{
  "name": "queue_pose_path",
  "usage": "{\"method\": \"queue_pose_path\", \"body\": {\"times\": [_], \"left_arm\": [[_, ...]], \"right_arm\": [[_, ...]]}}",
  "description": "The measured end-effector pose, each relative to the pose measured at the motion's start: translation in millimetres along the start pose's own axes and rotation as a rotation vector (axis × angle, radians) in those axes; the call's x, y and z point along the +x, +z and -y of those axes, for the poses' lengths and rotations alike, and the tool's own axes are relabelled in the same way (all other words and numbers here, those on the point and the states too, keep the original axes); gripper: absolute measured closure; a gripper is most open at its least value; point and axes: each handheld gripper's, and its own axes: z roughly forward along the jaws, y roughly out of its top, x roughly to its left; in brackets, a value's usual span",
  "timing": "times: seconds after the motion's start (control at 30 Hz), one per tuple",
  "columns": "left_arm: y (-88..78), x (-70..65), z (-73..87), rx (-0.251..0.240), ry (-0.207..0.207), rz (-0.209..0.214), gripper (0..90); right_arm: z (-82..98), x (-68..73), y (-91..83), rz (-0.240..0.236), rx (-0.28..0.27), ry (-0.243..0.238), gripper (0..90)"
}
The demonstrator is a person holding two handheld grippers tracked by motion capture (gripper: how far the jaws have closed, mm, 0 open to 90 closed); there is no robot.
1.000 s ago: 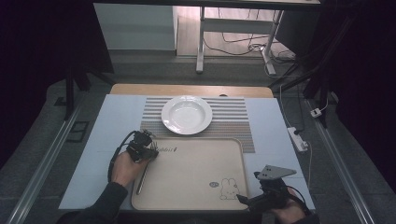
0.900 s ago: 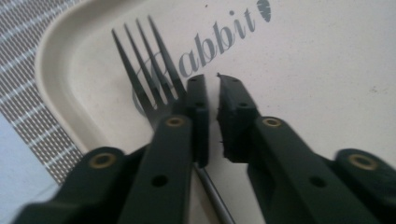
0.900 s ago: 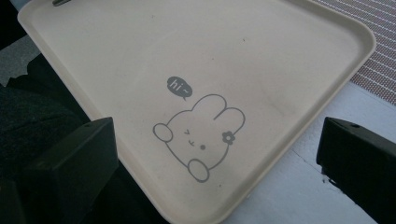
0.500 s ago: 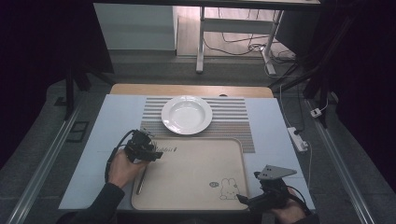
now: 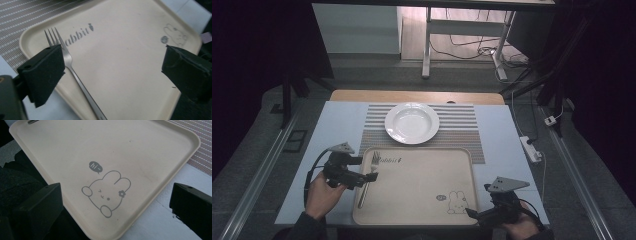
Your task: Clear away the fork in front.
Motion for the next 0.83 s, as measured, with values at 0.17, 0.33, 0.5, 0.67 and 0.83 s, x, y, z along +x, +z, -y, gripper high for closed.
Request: {"method": "queue_pose_path", "body": {"times": [0.17,0.33,0.5,0.67,0.83], "left_arm": [[-21.0,-7.5,22.3,-0.026,-0.012,-0.004,0.7],[-36.2,-14.9,44.5,-0.015,-0.009,-0.046,0.0],[-49.2,-14.8,67.8,-0.004,-0.043,-0.076,0.0],[-61.5,-16.7,78.0,-0.011,-0.062,-0.152,0.0],[-63.2,-14.6,78.9,-0.012,-0.093,-0.167,0.0]], "right_arm": [[-0.1,0.1,0.1,0.002,0.003,0.000,0.0],[-0.2,0.7,0.4,0.005,0.006,0.002,0.0],[-0.6,1.0,0.6,0.007,0.010,0.002,0.0],[-0.7,0.9,1.1,0.008,0.011,0.005,0.0],[-0.7,0.7,1.4,0.009,0.014,0.004,0.0]]}}
